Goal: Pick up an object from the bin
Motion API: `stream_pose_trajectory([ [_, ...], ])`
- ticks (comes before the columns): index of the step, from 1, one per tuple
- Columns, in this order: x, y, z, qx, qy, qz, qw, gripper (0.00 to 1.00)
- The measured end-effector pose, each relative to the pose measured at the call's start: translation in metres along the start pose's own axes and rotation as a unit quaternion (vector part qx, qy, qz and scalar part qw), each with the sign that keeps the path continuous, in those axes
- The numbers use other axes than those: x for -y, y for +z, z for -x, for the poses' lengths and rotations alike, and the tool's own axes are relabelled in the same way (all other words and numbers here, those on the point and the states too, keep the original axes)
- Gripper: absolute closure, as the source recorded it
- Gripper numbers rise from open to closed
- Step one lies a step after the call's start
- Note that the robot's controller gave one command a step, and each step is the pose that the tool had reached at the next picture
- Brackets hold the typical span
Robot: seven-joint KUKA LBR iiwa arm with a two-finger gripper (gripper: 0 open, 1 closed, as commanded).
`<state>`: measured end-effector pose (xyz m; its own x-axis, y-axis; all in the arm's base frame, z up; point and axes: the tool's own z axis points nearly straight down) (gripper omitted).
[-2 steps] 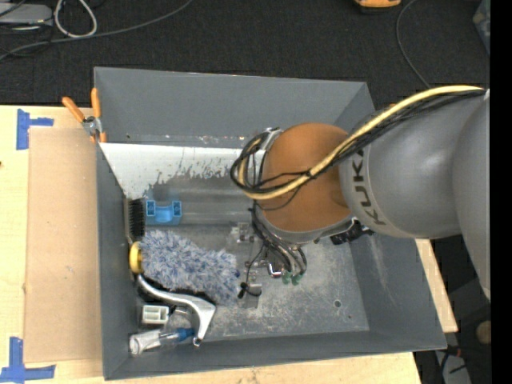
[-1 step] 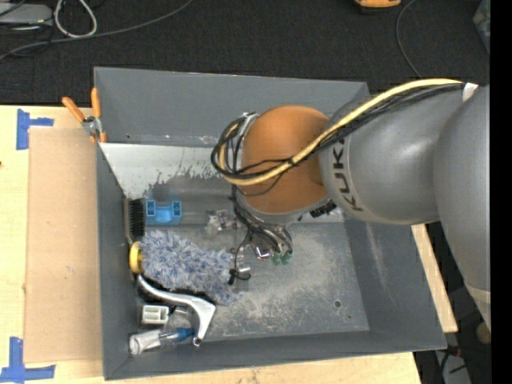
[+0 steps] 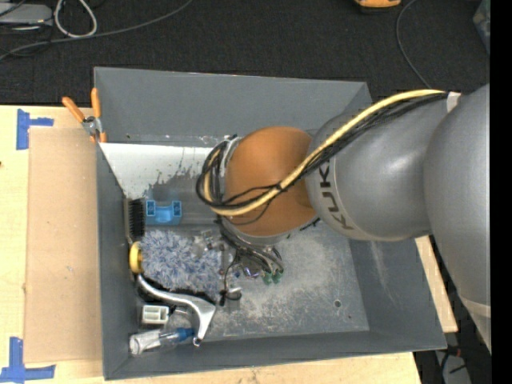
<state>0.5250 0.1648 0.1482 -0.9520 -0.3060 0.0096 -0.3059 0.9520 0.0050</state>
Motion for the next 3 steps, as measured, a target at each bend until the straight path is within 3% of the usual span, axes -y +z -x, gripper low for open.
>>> stream_pose_trajectory([
  [1, -0.003, 0.016, -0.003, 0.0014, 0.082, 0.0, 0.9967, 0.0],
  [2, -0.001, 0.007, -0.013, -0.0002, 0.066, 0.001, 0.9978, 0.0],
  [3, 0.017, 0.031, -0.011, 0.0004, 0.067, 0.0, 0.9978, 0.0],
])
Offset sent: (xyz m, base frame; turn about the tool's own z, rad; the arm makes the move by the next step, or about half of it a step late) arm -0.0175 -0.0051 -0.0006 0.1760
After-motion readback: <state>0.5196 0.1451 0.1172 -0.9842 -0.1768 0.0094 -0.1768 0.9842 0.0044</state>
